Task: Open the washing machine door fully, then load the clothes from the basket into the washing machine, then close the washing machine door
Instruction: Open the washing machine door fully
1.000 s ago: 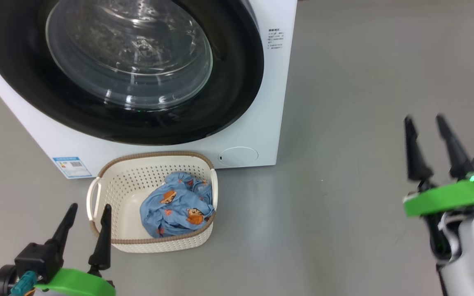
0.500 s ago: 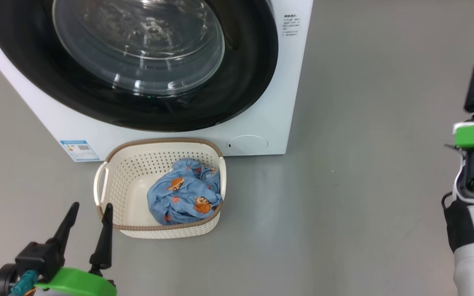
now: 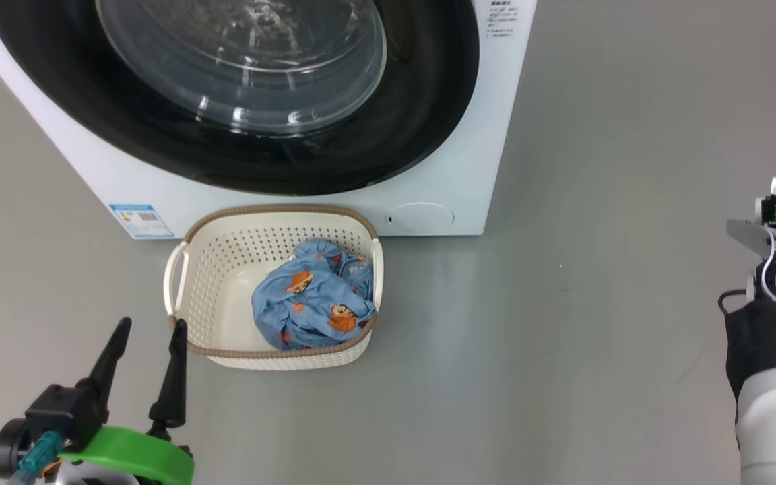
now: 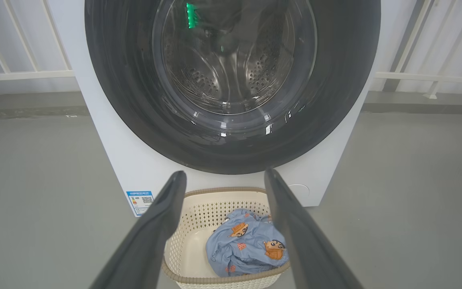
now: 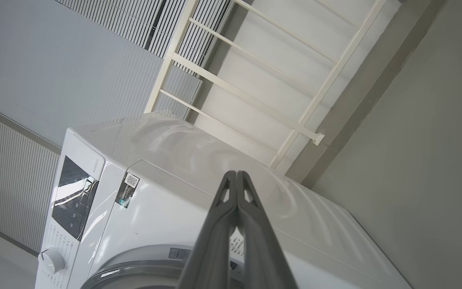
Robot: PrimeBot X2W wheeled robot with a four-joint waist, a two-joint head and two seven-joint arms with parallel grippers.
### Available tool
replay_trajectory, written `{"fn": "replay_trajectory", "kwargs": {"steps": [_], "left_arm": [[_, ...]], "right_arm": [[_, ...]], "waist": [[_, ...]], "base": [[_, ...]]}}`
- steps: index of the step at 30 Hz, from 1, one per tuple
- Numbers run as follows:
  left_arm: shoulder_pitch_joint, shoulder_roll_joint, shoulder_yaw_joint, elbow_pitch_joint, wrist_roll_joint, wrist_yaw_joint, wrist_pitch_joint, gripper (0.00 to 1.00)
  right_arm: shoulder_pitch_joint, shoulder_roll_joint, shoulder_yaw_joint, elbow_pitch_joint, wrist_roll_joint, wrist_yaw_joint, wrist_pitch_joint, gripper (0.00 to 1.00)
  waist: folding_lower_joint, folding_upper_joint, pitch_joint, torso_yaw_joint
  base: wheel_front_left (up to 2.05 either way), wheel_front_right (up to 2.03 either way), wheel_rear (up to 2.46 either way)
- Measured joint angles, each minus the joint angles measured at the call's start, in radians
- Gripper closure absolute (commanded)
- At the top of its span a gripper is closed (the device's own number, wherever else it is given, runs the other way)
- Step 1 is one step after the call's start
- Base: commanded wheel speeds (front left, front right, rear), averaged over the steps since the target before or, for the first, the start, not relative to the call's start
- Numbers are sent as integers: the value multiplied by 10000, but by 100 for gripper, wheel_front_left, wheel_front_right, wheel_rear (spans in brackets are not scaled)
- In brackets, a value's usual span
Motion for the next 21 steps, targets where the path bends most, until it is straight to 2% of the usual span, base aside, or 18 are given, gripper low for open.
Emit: {"fn": "replay_trajectory", "kwargs": {"steps": [6, 17, 21], "left_arm": [[-87, -75, 33, -4, -12, 0, 0, 0], [-472, -151, -27, -59, -17, 0, 0, 0], [-632, -201, -48, -92, -98, 0, 0, 0]], "right_arm": [[-880, 15, -616, 988, 349, 0, 1108, 100], [-2809, 17, -1693, 2587, 295, 0, 2792, 100], [-3530, -42, -2073, 3095, -48, 0, 3277, 100]], "waist": [[0, 0, 252, 103], [0, 0, 770, 278], [0, 0, 1000, 373]], "base": [[0, 0, 0], [0, 0, 0], [0, 0, 0]]}}
